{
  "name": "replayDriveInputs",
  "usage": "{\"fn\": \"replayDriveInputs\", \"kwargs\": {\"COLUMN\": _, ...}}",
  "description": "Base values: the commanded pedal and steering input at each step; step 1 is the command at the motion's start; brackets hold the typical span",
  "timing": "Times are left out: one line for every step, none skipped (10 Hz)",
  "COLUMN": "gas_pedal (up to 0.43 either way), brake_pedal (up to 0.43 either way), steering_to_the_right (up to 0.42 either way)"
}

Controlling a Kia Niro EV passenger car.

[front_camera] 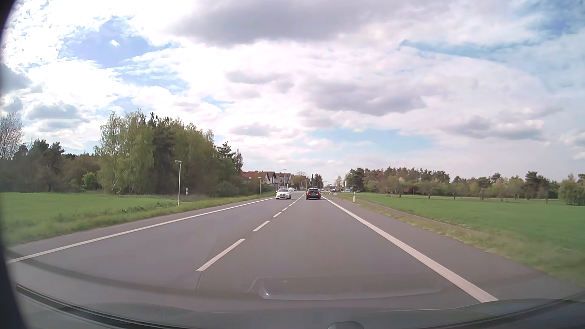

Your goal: Follow the waypoints while adhering to traffic rules and regulations

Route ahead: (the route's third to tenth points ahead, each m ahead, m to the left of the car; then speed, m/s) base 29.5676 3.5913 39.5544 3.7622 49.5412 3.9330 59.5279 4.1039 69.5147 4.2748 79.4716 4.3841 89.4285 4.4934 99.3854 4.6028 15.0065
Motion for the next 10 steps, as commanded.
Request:
{"fn": "replayDriveInputs", "kwargs": {"gas_pedal": 0.0, "brake_pedal": 0.0, "steering_to_the_right": -0.003}}
{"fn": "replayDriveInputs", "kwargs": {"gas_pedal": 0.0, "brake_pedal": 0.0, "steering_to_the_right": -0.003}}
{"fn": "replayDriveInputs", "kwargs": {"gas_pedal": 0.0, "brake_pedal": 0.0, "steering_to_the_right": -0.003}}
{"fn": "replayDriveInputs", "kwargs": {"gas_pedal": 0.0, "brake_pedal": 0.0, "steering_to_the_right": -0.003}}
{"fn": "replayDriveInputs", "kwargs": {"gas_pedal": 0.0, "brake_pedal": 0.0, "steering_to_the_right": -0.003}}
{"fn": "replayDriveInputs", "kwargs": {"gas_pedal": 0.0, "brake_pedal": 0.0, "steering_to_the_right": -0.003}}
{"fn": "replayDriveInputs", "kwargs": {"gas_pedal": 0.0, "brake_pedal": 0.0, "steering_to_the_right": -0.003}}
{"fn": "replayDriveInputs", "kwargs": {"gas_pedal": 0.0, "brake_pedal": 0.0, "steering_to_the_right": -0.003}}
{"fn": "replayDriveInputs", "kwargs": {"gas_pedal": 0.0, "brake_pedal": 0.018, "steering_to_the_right": -0.003}}
{"fn": "replayDriveInputs", "kwargs": {"gas_pedal": 0.0, "brake_pedal": 0.055, "steering_to_the_right": -0.003}}
